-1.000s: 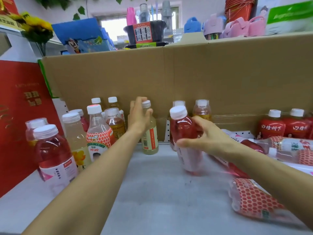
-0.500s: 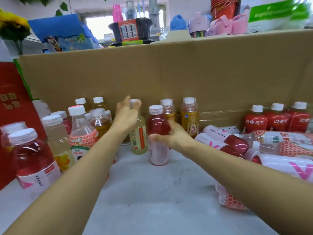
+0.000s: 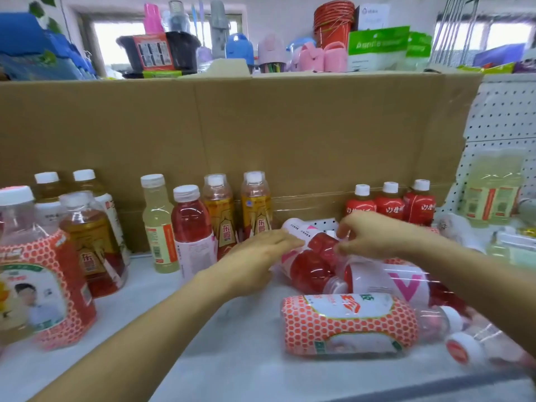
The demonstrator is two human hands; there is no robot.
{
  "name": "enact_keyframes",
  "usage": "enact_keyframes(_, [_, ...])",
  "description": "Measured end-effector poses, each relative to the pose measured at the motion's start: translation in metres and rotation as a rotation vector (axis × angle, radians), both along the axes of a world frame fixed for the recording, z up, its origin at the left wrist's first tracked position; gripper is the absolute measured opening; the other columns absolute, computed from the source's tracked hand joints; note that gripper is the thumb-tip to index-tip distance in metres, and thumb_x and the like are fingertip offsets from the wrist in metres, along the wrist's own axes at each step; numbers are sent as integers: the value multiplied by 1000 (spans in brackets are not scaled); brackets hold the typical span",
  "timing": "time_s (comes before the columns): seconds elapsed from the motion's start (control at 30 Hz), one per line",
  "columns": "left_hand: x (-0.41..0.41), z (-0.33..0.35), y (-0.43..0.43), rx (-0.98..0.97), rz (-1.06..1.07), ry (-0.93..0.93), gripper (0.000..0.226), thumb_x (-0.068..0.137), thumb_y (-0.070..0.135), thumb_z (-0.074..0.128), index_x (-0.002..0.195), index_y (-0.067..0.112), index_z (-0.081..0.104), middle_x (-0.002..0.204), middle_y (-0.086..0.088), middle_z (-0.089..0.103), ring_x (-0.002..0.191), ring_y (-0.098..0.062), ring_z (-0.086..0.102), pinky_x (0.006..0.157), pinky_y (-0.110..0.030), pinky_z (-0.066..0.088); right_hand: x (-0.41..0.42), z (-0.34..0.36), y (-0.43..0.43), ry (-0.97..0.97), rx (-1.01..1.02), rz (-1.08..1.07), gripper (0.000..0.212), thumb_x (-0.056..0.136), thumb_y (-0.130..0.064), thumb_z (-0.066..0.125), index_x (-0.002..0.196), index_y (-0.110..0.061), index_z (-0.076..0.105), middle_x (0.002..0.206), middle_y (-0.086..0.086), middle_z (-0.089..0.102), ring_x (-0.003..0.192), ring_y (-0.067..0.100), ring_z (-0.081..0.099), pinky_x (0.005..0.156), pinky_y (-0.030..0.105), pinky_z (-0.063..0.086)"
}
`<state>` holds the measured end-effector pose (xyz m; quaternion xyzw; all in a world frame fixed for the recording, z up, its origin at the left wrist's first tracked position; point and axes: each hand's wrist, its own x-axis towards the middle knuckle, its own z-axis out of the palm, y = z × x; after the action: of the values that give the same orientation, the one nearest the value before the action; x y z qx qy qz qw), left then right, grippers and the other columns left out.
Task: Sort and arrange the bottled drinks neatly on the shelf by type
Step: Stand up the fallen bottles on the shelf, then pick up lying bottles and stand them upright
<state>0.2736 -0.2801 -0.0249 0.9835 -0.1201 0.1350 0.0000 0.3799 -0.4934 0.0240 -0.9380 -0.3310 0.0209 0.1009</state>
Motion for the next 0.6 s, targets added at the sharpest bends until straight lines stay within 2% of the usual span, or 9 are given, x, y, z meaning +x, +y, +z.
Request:
enact_keyframes(0.07, [15, 2, -5, 107, -13, 75, 79, 90, 9, 66, 155, 33, 28, 159, 11, 30, 146, -11, 24, 115, -22, 19, 3, -10, 1, -6, -86, -34, 33, 87, -42, 66, 102, -13, 66, 103, 6, 71, 90, 23, 67, 81, 38, 56])
enact_keyframes(0.13, [27, 3, -9, 182, -20, 103, 83, 85, 20, 74, 154, 33, 29, 154, 9, 36, 140, -14, 32, 113, -28, 27, 4, -16, 4, -13, -134, -47, 30, 88, -45, 64, 99, -18, 57, 108, 5, 68, 89, 23, 62, 77, 32, 51])
enact_keyframes(0.23, [41, -3, -12, 256, -20, 73, 83, 80, 29, 79, 150, 32, 35, 142, 7, 48, 128, -17, 44, 99, -34, 47, 5, -19, 10, 46, -149, -35, 25, 91, -41, 63, 96, -20, 50, 111, 6, 66, 90, 22, 58, 73, 27, 43])
enact_keyframes(0.3, [44, -5, -13, 289, -8, 60, 79, 81, 32, 77, 148, 31, 36, 138, 5, 51, 126, -18, 47, 91, -37, 51, 7, -22, 12, 99, -117, -45, 25, 90, -37, 64, 101, -19, 50, 111, 8, 65, 98, 24, 61, 76, 26, 44])
enact_keyframes(0.4, [45, -5, -13, 351, 7, 20, 78, 82, 41, 73, 148, 28, 35, 136, 2, 52, 123, -21, 48, 84, -39, 53, 13, -25, 13, 152, -43, -66, 26, 85, -35, 67, 93, -16, 51, 92, 3, 61, 89, 23, 61, 74, 27, 48])
enact_keyframes(0.47, [42, -6, -11, 332, 33, -4, 79, 82, 51, 72, 147, 28, 35, 135, 2, 52, 121, -21, 50, 84, -38, 53, 18, -26, 11, 161, 22, -81, 25, 81, -36, 69, 82, -17, 52, 82, 1, 61, 78, 20, 62, 65, 27, 47])
enact_keyframes(0.53, [37, -6, -10, 269, 65, -22, 80, 81, 60, 70, 146, 29, 36, 136, 2, 52, 120, -20, 51, 85, -34, 50, 20, -20, 8, 147, 105, -107, 23, 79, -34, 70, 80, -16, 55, 78, 3, 64, 68, 19, 63, 54, 26, 45])
enact_keyframes(0.6, [29, -4, -8, 144, 116, -75, 78, 79, 58, 71, 144, 30, 39, 136, 4, 53, 120, -20, 53, 87, -33, 49, 20, -10, 5, 126, 184, -122, 19, 80, -27, 68, 82, -9, 62, 72, 6, 70, 61, 21, 68, 52, 31, 54])
